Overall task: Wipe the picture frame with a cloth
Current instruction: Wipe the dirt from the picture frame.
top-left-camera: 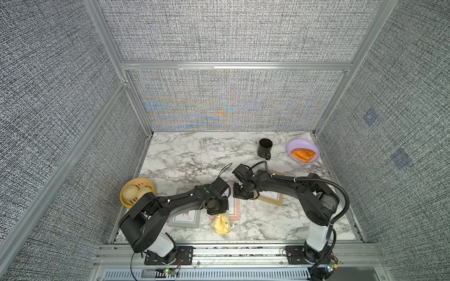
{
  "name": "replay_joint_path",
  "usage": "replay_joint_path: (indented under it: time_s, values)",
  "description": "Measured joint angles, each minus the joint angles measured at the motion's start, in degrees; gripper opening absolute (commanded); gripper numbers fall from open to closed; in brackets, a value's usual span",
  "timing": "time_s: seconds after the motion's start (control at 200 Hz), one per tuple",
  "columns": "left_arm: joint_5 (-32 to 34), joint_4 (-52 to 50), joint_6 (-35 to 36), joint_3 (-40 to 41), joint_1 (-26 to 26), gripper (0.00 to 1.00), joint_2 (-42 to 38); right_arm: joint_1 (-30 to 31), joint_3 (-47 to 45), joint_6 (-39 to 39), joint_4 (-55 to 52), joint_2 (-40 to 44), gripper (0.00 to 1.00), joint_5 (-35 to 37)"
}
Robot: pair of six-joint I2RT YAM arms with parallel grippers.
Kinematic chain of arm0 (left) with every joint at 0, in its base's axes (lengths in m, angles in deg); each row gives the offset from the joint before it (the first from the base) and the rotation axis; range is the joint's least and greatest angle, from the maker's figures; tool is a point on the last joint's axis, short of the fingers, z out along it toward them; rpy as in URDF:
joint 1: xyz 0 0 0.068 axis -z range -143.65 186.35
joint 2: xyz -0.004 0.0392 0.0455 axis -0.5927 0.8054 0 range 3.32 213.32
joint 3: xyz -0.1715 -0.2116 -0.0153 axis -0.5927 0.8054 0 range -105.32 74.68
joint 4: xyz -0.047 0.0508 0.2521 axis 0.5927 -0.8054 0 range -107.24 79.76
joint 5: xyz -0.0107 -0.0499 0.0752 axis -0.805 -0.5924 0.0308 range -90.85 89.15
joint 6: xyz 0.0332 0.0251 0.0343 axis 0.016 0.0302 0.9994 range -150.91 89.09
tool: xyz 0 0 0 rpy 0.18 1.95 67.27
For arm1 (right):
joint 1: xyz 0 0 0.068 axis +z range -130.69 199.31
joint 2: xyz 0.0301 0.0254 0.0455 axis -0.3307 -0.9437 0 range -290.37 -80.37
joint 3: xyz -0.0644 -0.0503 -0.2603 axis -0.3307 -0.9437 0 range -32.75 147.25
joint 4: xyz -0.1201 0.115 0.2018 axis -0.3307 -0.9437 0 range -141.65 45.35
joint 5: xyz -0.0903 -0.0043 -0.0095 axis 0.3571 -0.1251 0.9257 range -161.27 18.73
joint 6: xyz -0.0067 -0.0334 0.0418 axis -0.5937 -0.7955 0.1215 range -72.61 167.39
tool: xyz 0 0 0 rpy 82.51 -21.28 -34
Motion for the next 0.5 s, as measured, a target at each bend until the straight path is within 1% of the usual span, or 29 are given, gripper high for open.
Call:
replay_joint_path:
  time_s: [0.105,0.18,0.345,0.5]
  values:
    - [2.3,-4.0,2.7,-1.3,-0.9,0.00,0.2,0.0,0.0,0.0,0.0,-0.1,0.26,0.0]
    - [2.8,-4.6,3.8,-1.8,-0.9,0.00,0.9,0.0,0.1,0.0,0.0,-0.2,0.26,0.0]
    - [2.8,-4.9,4.0,-2.6,-0.9,0.00,2.3,0.0,0.4,-0.1,-0.1,-0.3,0.26,0.0]
    - [2.9,-6.4,4.0,-5.1,-1.3,0.00,4.1,0.0,0.4,-0.2,0.0,-0.3,0.26,0.2]
